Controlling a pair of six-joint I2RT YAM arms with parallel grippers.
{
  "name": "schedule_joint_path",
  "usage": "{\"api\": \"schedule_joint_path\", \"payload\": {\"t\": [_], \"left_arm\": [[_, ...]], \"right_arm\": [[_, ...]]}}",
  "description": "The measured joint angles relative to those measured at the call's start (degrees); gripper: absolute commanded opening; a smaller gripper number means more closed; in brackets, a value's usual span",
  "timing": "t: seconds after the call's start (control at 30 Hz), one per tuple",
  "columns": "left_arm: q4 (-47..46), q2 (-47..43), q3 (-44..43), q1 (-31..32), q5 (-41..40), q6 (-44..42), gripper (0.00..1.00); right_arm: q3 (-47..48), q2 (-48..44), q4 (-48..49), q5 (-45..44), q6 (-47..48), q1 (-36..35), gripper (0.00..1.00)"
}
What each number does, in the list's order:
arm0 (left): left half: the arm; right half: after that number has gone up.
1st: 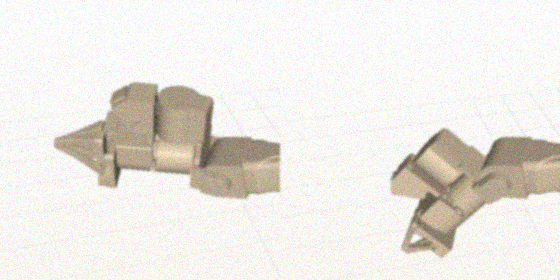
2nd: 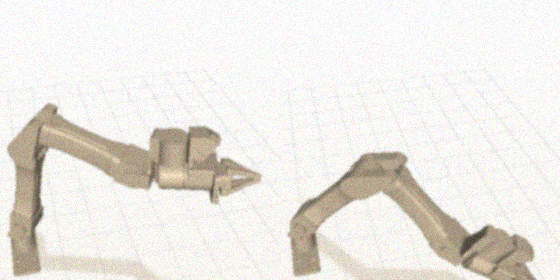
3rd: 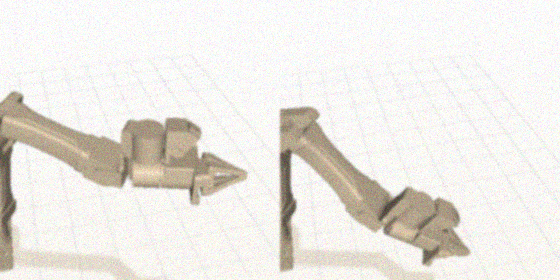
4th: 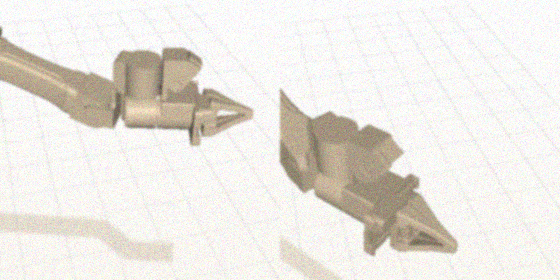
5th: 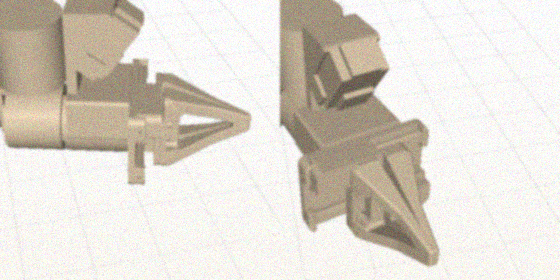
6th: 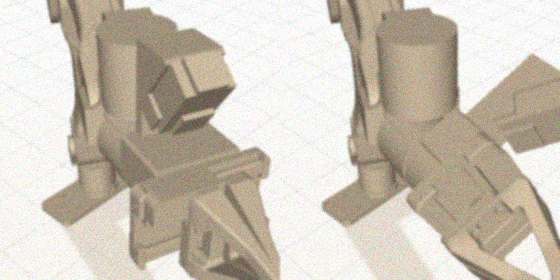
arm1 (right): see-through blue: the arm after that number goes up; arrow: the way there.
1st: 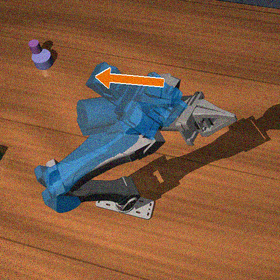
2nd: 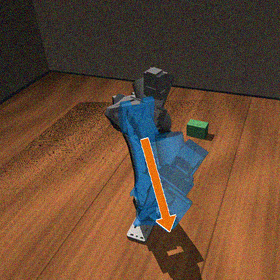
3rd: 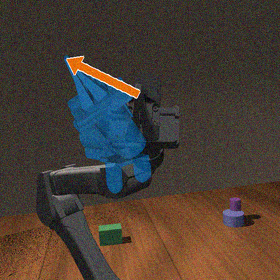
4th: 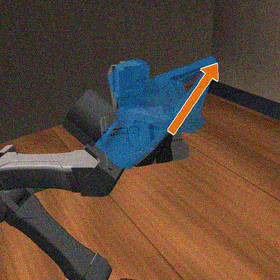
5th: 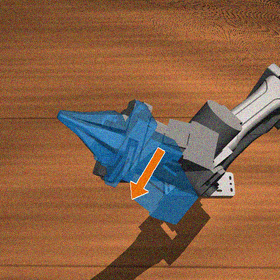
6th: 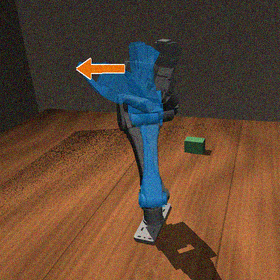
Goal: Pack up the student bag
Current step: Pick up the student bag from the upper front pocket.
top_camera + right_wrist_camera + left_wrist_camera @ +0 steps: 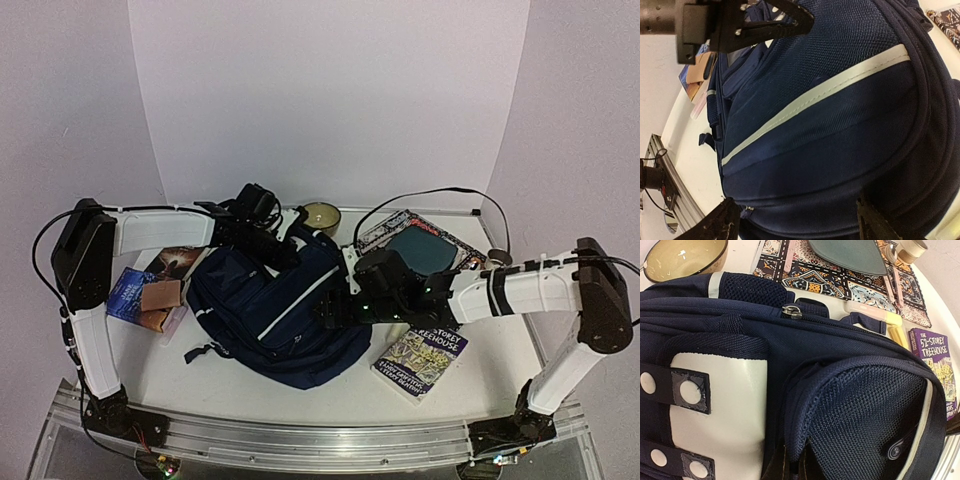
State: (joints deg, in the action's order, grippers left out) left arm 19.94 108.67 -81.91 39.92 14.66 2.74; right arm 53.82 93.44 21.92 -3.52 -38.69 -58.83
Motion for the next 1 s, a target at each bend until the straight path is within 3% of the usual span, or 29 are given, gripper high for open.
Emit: {"api": "schedule_joint_path", "payload": {"t": [0.2,0.4,0.47,0.6,0.77,1.0], "left_arm": [[0.02,0.01,-0.02,-0.02,0.88,0.00,0.00],[0.01,-0.01,-0.01,-0.12,1.25,0.18,0.05],[-0.16,-0.18,0.21,-0.13,0.92,0.46,0.11],[-2.73,-2.67,2.69,-0.11,-0.74,2.38,0.34],[-7.22,-10.97,8.73,-0.07,-3.62,6.56,0.50],[-13.79,-26.78,21.24,-0.07,-7.36,14.64,0.57]], "right_arm": [[0.21,2.58,3.34,1.32,-3.67,0.29,0.54],[0.35,4.61,5.46,3.16,-6.27,0.51,0.21],[0.39,4.90,6.28,4.12,-7.12,0.63,0.13],[0.68,4.97,7.66,6.20,-8.10,0.68,0.00],[1.22,4.93,9.11,7.61,-8.90,0.74,0.00],[1.49,4.80,9.40,8.13,-9.12,0.79,0.00]]}}
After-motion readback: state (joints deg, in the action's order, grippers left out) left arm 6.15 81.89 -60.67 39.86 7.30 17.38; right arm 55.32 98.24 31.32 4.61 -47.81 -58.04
